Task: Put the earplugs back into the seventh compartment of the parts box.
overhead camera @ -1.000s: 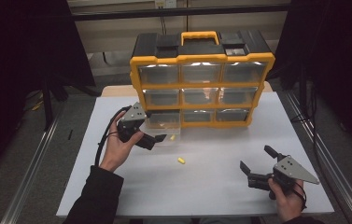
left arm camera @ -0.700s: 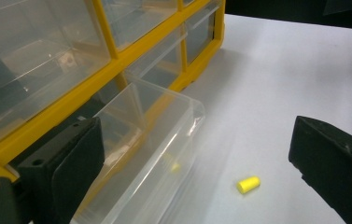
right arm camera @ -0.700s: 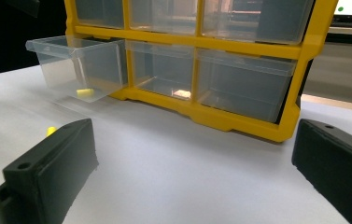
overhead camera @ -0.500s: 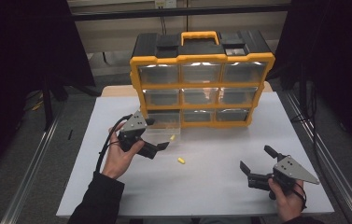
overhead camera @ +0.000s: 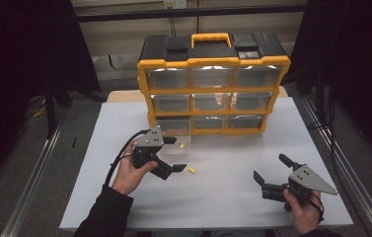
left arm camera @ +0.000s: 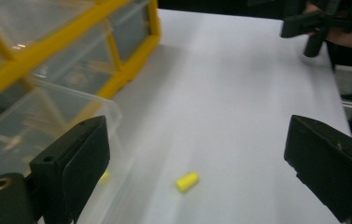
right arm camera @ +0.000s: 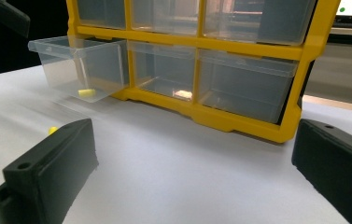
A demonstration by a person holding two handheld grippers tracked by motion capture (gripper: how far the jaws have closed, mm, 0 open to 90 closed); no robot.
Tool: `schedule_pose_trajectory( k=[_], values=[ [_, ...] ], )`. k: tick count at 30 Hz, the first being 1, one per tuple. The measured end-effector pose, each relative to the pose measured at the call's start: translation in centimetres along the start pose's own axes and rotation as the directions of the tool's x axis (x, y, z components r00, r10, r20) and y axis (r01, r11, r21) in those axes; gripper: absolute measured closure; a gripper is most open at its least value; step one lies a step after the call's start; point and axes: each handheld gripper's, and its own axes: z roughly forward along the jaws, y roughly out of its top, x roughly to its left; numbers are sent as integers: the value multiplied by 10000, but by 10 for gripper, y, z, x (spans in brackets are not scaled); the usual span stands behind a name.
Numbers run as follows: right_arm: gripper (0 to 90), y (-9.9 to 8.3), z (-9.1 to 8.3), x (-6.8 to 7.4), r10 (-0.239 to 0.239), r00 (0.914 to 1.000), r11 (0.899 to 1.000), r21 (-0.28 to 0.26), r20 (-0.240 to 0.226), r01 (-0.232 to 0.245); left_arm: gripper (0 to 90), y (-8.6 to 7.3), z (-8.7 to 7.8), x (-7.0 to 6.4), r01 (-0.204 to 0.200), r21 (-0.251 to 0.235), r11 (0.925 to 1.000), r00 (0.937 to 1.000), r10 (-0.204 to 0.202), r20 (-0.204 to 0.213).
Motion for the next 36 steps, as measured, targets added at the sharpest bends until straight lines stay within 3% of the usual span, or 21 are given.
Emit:
schedule_pose_trajectory(
  k=[10,14,17,20,25,28,36],
  values=[
    [0,0,0,0,16,10000,10000,-2,-8,-16,52,-2,18,-8,-170,869,9961,9986,126,512],
    [0,0,0,0,16,10000,10000,16,-27,-16,48,-4,25,-11,-178,1270,9917,9990,125,420],
    [0,0,0,0,25,10000,10000,11,-22,-25,56,-5,30,-12,-370,1583,9867,9975,270,652],
    [0,0,0,0,15,10000,10000,13,-17,-15,64,-7,35,-12,-253,1762,9840,9975,133,690],
    [0,0,0,0,1,10000,10000,19,-32,-1,77,-14,41,-4,-123,2308,9729,9988,12,482],
    [0,0,0,0,0,10000,10000,39,-31,0,101,-17,47,-1,-180,2673,9634,9973,-16,728],
    [0,0,1,0,0,10000,10000,65,-24,0,162,-20,66,4,-409,3337,9418,9959,115,895]
  ],
)
